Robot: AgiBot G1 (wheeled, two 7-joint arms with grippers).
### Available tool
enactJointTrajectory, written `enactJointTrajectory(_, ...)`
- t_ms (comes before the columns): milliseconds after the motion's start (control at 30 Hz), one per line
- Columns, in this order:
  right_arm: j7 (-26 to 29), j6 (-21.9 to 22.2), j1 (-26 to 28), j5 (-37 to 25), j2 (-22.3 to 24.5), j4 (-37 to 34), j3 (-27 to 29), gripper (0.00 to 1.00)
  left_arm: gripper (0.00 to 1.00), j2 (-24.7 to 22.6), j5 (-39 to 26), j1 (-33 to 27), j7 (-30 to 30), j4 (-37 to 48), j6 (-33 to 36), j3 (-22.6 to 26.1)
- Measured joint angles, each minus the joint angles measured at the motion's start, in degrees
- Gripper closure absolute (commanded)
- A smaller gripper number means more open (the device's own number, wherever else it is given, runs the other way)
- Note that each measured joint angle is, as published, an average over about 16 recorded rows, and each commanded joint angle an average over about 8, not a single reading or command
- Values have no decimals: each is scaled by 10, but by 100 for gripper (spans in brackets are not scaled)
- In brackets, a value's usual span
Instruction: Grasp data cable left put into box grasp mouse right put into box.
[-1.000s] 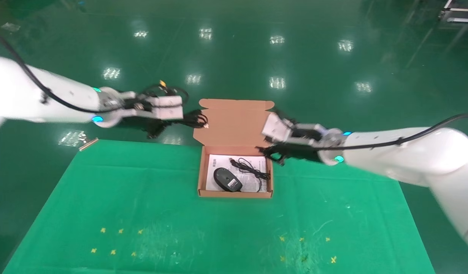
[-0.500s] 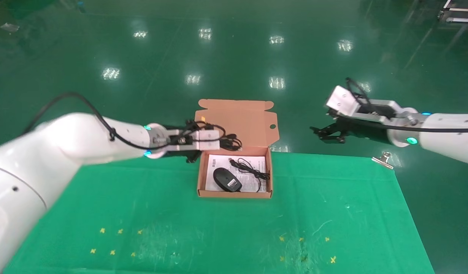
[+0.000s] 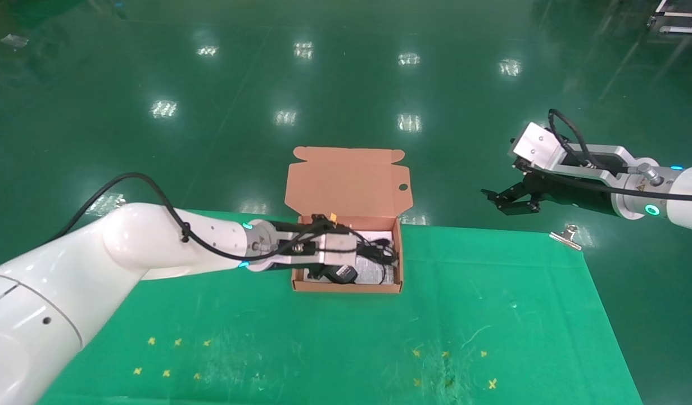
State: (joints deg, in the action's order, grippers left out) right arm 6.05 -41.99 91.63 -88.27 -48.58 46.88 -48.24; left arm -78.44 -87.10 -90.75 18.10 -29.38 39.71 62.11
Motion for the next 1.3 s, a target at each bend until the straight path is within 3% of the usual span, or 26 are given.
enactJointTrajectory(133, 5, 0, -1, -2, 4, 8, 0, 0, 17, 0, 15, 1, 8, -1, 8, 9)
enactJointTrajectory(200, 7, 1, -1, -3, 5, 9, -1, 0, 0, 0, 19, 1, 10, -1, 11, 12)
enactJointTrajectory(867, 1, 10, 28, -12, 21, 37, 9, 0, 0, 42, 40, -25, -10, -46, 6, -2)
enactJointTrajectory(1300, -6, -27, 19, 9, 40, 78, 37, 0, 0, 110, 95, -24, -48, -115, 54, -65)
